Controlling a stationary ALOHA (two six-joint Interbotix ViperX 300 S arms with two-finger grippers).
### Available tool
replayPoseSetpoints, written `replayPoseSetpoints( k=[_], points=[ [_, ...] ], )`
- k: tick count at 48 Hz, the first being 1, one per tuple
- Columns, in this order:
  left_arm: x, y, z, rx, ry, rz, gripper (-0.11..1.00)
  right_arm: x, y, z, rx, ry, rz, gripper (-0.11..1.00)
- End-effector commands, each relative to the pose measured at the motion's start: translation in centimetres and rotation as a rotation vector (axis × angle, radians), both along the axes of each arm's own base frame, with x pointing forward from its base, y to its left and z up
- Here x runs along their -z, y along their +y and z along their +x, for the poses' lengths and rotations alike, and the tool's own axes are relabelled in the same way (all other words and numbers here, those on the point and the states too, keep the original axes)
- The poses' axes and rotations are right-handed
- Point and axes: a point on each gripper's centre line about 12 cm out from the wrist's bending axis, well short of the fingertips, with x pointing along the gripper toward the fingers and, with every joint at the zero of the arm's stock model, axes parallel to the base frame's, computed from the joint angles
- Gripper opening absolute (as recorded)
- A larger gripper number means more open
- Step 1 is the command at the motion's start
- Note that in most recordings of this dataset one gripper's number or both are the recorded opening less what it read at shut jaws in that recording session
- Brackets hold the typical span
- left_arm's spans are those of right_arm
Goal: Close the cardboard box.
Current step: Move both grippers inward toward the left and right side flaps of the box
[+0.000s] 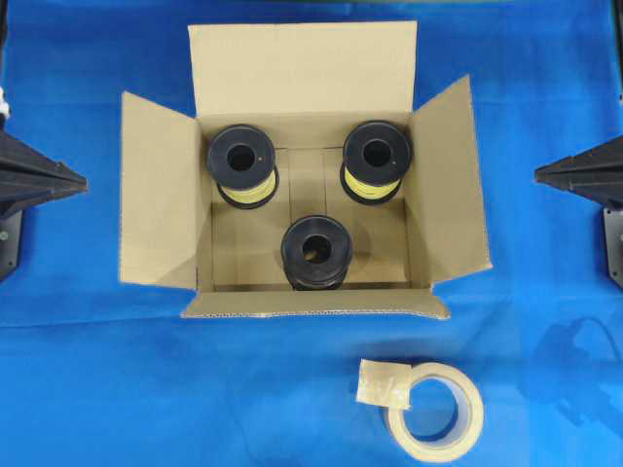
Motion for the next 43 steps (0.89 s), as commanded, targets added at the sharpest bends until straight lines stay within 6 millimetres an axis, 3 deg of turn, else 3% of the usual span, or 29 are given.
replayPoseSetpoints(
  k=[1,13,33,43],
  points=[
    [1.0,0.3,0.0,-0.016,0.066,-0.006,0.00,0.6,-0.2,0.0,0.011,0.036,0.008,0.00],
    [3.6,0.3,-0.1,-0.024,0.167,-0.026,0.00,3.5,-0.2,0.2,0.013,0.137,0.029,0.00],
    [7.9,0.6,2.7,-0.043,0.157,-0.039,0.00,8.9,-0.7,2.4,0.055,0.216,0.083,0.00],
    [8.7,0.6,3.6,-0.044,0.160,-0.038,0.00,9.8,-0.9,3.1,0.069,0.222,0.084,0.00]
  ],
)
